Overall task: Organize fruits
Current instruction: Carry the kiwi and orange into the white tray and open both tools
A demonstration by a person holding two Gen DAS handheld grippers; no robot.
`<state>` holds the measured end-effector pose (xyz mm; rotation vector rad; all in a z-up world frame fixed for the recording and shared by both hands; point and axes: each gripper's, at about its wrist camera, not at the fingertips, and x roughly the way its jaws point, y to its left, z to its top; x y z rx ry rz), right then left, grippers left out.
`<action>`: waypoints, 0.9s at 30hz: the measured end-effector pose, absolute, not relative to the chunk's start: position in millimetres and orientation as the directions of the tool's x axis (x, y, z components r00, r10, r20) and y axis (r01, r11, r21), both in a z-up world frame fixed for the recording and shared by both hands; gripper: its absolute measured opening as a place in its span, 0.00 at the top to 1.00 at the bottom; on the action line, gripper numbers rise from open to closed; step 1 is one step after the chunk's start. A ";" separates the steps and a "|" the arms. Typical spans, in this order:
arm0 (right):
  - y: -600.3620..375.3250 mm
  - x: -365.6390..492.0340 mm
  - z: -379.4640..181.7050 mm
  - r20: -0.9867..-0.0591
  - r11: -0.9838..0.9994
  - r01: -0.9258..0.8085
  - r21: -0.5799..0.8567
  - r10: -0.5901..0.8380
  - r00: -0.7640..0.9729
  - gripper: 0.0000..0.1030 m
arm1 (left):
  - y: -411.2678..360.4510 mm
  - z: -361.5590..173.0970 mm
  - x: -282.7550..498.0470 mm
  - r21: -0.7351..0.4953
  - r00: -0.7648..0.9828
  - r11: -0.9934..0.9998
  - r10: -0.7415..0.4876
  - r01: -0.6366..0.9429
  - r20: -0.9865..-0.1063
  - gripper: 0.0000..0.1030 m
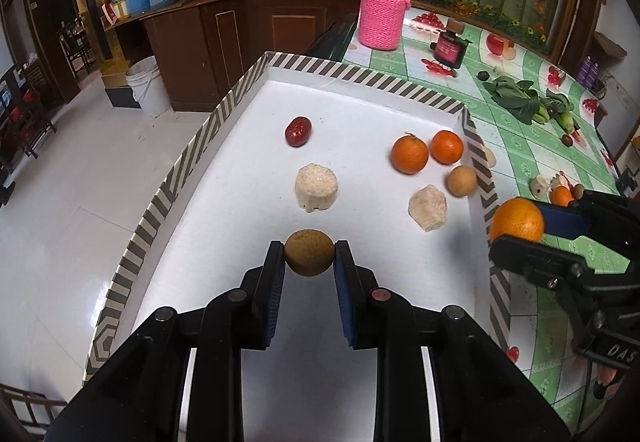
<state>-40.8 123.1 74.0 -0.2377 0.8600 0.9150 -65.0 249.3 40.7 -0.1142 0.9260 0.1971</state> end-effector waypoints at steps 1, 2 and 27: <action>124.8 -41.5 73.2 -0.741 0.608 -0.777 0.163 0.595 0.310 0.66 | 250.0 40.5 -64.4 -0.012 0.584 0.976 0.121 -0.219 -0.803 0.78; 127.7 -41.2 71.6 -0.744 0.605 -0.780 0.163 0.594 0.305 0.66 | 250.7 40.0 -64.0 -0.012 0.582 0.975 0.122 -0.221 -0.804 0.78; 167.1 -34.3 36.3 -0.812 0.578 -0.810 0.098 0.517 0.271 0.66 | 255.1 28.2 -48.4 0.003 0.525 0.970 0.134 -0.242 -0.840 0.78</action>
